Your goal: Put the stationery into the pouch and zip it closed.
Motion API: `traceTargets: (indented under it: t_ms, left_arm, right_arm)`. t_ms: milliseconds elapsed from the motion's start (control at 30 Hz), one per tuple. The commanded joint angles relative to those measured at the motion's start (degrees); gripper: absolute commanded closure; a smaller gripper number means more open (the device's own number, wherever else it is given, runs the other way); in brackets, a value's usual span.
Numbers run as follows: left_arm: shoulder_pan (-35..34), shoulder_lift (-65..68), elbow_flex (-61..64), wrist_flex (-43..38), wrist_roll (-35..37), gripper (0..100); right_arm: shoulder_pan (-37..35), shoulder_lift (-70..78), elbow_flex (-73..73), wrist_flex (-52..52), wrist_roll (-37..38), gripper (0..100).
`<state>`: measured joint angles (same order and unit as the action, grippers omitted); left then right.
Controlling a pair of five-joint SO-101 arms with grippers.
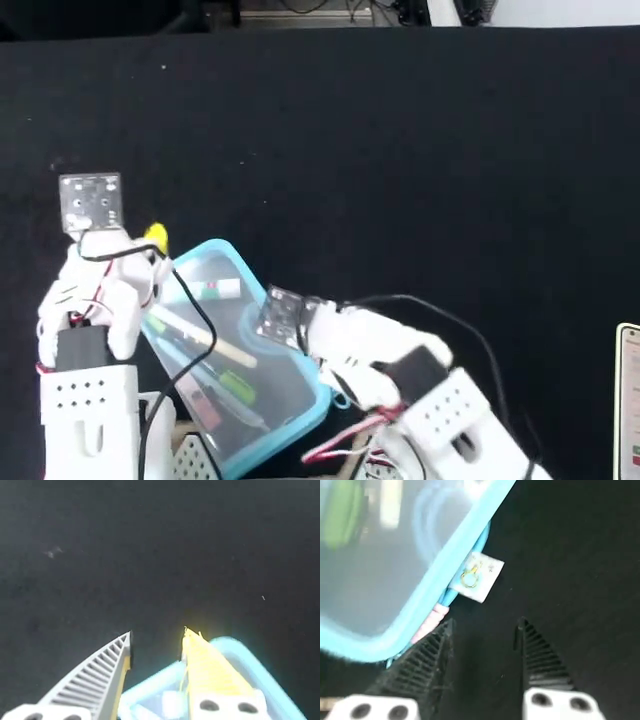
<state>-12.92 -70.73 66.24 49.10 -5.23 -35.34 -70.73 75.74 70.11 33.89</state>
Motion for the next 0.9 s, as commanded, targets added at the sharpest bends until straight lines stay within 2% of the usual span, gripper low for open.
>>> traceTargets:
  t_ms: [0,133,333,433,567,700,867]
  left_arm:
    - [1.89,-0.44,0.48,-0.97,0.26,83]
    - [3.03,-0.44,4.09,-1.67,0.35,83]
    - [2.95,-0.44,10.68,-8.0,0.26,83]
    - [2.95,-0.53,10.77,-8.35,0.26,83]
    - [2.68,-0.53,10.86,-8.26,0.26,83]
    - [2.59,-0.53,11.03,-8.26,0.26,83]
    - [2.59,-0.53,11.03,-8.18,0.26,83]
  right_arm:
    - [1.23,9.27,-5.85,-5.01,-2.9,81.8]
    - [5.27,16.75,-6.81,-17.32,-12.13,81.9]
    - [5.36,26.68,-5.05,-24.88,-14.33,81.9]
    - [4.13,30.11,-5.41,-26.2,-15.12,81.9]
    - [0.44,30.64,-7.16,-25.85,-22.42,81.9]
    - [-4.22,31.08,-6.2,-26.29,-22.51,81.9]
    - [-4.57,31.08,-3.56,-26.29,-22.42,81.9]
